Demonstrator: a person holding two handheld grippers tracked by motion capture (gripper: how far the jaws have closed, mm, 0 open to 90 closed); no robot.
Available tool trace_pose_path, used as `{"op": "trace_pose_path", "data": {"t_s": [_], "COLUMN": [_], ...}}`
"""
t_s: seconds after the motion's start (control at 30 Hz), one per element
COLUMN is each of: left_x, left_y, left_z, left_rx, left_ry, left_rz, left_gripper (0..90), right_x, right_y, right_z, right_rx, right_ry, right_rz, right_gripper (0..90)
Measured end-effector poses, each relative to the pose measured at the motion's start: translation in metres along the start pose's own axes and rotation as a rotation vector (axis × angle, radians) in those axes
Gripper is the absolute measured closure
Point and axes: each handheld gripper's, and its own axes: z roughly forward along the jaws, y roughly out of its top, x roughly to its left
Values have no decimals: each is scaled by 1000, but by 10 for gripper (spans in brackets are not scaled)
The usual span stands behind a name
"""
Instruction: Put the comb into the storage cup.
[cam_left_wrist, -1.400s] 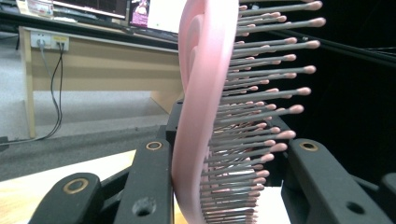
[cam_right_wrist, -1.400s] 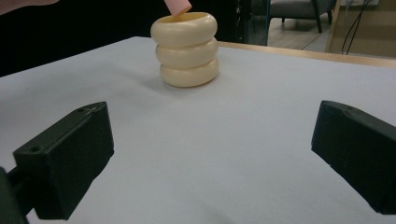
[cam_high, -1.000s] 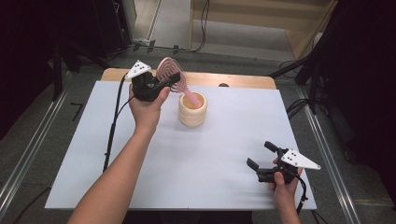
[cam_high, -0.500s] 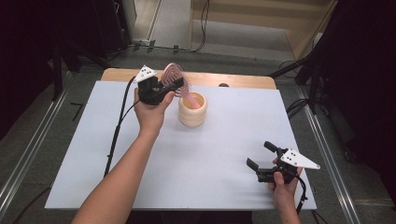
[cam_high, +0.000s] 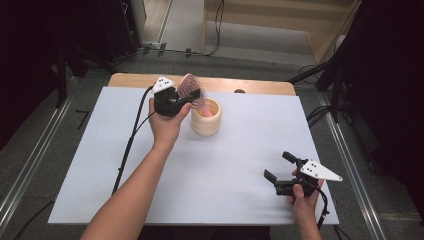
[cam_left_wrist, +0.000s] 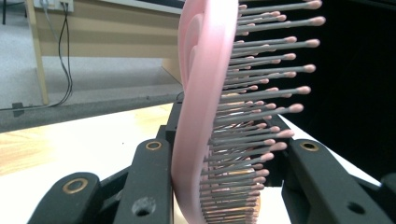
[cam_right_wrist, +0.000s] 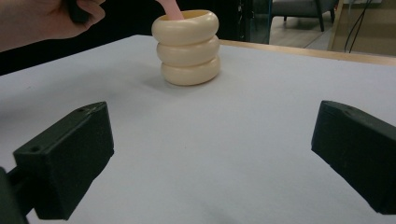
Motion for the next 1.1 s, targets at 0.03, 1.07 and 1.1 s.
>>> {"op": "trace_pose_path", "data": {"t_s": [0.03, 1.07, 1.1], "left_x": [0, 1, 2], "left_y": [-1, -14, -14], "left_z": [1, 12, 12], "left_rx": [2, 63, 57], "left_ry": [0, -8, -18], "left_rz": [1, -21, -19], "left_gripper": [646, 620, 594], "right_x": [0, 0, 0], "right_y": [0, 0, 0], "right_z": [0, 1, 1], "right_rx": [0, 4, 4], "right_ry": [0, 0, 0], "right_rz": [0, 3, 2], "right_gripper": [0, 0, 0]}}
